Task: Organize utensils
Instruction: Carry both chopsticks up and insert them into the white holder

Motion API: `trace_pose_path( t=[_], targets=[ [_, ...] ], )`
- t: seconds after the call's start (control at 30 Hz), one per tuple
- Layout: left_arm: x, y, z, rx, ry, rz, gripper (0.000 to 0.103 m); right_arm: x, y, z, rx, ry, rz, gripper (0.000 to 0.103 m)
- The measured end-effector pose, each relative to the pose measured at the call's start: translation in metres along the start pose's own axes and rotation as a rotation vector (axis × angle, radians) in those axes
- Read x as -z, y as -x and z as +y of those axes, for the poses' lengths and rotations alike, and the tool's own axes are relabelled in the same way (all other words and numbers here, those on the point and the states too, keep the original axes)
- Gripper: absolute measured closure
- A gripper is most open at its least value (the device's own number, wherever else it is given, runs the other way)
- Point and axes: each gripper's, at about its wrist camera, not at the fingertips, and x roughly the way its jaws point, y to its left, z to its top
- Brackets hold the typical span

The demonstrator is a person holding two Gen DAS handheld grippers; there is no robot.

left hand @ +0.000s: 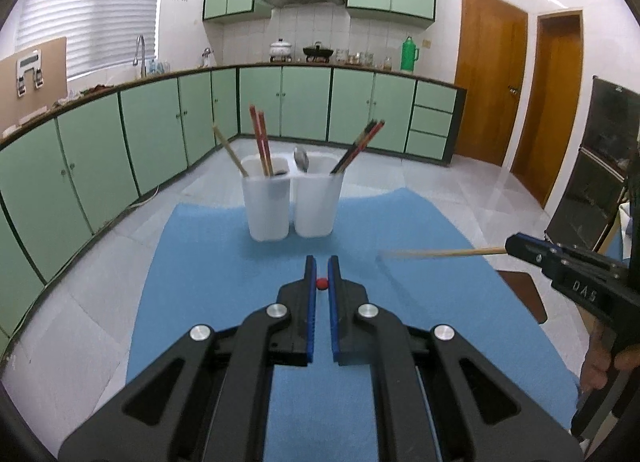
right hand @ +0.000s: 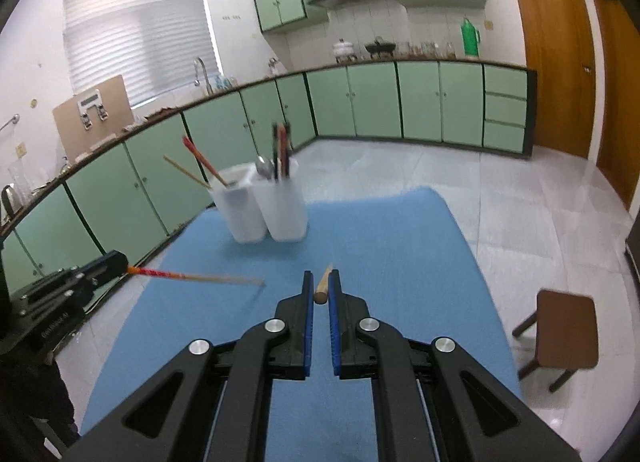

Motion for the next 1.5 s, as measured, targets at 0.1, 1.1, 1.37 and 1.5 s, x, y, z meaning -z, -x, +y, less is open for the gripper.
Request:
trace_pose_path(
  t=[0.1, 1.1, 1.37, 1.5],
  targets=[
    [-0.009, 0.007, -0.001, 0.012, -0.015, -0.020, 0.098, -0.014, 0.008, 0.007, -0.029, 0.019, -0.019, 0.096],
    [-0.109, 0.050, 0.008, 0.041, -0.113, -0.244, 0.098, -0.143, 0.027, 0.051, -0.158, 0.153, -0.164, 0.096],
    [-0.161, 0.024, 0.012, 0.029, -0.136, -0.281, 0.098, -0.209, 0.003, 0.064, -0.159, 0.164, -0.239, 0.096],
    [-0.183, 0.001, 0.023, 0.015, -0.132, -0.276, 0.098, -0.234, -0.022, 0.068, -0.146, 0.168, -0.258, 0.096]
  ],
)
